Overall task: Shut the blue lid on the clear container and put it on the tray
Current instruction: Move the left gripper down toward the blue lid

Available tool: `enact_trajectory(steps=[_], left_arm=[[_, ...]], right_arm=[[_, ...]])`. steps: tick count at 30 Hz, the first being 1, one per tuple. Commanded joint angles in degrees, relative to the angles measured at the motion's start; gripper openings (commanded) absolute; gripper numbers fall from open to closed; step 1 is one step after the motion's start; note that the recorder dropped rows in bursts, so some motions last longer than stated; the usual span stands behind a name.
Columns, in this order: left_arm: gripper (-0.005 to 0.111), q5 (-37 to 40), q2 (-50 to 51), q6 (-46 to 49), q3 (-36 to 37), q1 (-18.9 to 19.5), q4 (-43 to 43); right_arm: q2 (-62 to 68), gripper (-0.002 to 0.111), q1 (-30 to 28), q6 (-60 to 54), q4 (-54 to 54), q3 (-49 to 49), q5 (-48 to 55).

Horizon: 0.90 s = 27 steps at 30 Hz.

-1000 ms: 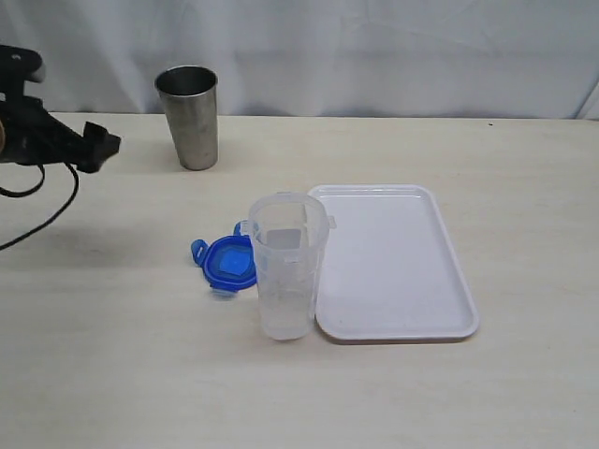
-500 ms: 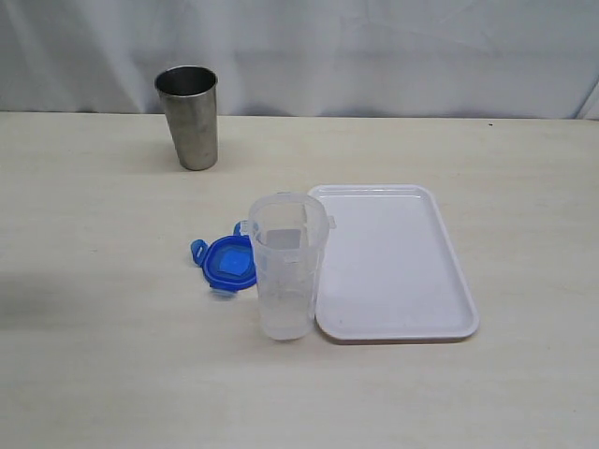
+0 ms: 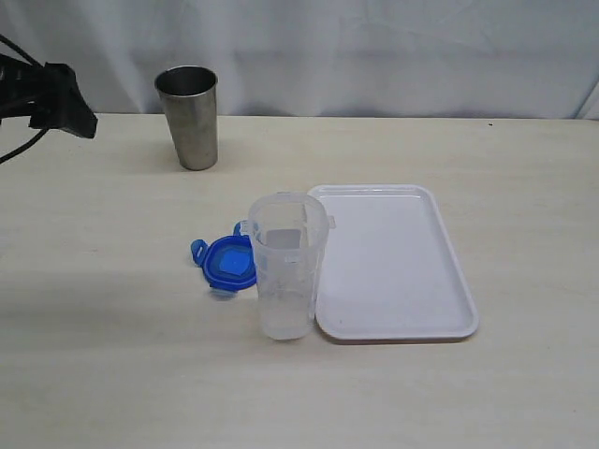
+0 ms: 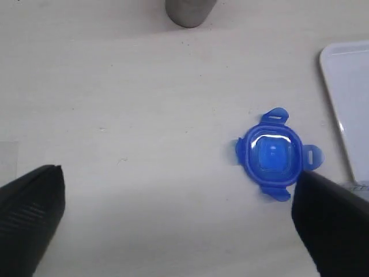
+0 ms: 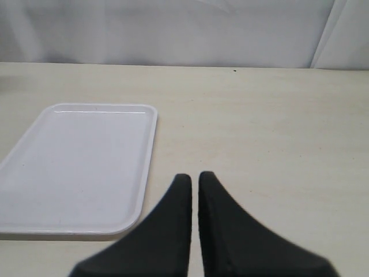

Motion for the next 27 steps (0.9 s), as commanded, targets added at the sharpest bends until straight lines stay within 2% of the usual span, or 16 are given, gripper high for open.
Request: enact_trajectory(steps=[1, 4, 6, 10, 13, 15, 16, 17, 19, 23, 27], left_arm=[[0.100, -4.89, 0.47, 1.56, 4.04, -0.04, -2.72], [0.100, -11.08, 3.25, 3.23, 6.97, -2.85, -1.37], [0.100, -13.42, 5.85, 4.35, 7.34, -5.51, 6.06], [0.099, -14.09, 8.82, 3.83, 7.34, -7.39, 6.54], [0.090, -14.37, 11.49, 3.83, 7.34, -7.96, 2.41], [0.074, -14.49, 13.29, 3.83, 7.34, -7.96, -3.03], [0.063, -15.62, 14.79, 3.94, 7.34, -7.96, -6.56], [0.059, -16.05, 15.19, 3.94, 7.34, -7.96, -7.79], [0.055, -16.28, 15.63, 3.94, 7.34, -7.96, -10.78], [0.055, -15.08, 17.04, 2.99, 7.34, -7.96, -17.22], [0.055, -15.73, 20.35, 9.42, 7.34, -9.62, -19.99]], right_arm=[[-0.24, 0.004, -0.32, -0.33, -0.43, 0.14, -0.26], [-0.24, 0.004, -0.32, -0.33, -0.43, 0.14, -0.26], [-0.24, 0.004, -0.32, -0.33, -0.43, 0.14, -0.26], [-0.24, 0.004, -0.32, -0.33, -0.43, 0.14, -0.26], [-0.24, 0.004, -0.32, -0.33, -0.43, 0.14, -0.26], [-0.24, 0.004, -0.32, -0.33, -0.43, 0.14, -0.26], [-0.24, 0.004, -0.32, -0.33, -0.43, 0.14, -0.26], [-0.24, 0.004, -0.32, -0.33, -0.43, 0.14, -0.26], [-0.24, 0.004, -0.32, -0.33, -0.43, 0.14, -0.26], [-0.24, 0.004, -0.32, -0.33, -0.43, 0.14, -0.26], [-0.24, 0.004, -0.32, -0.33, -0.43, 0.14, -0.26]])
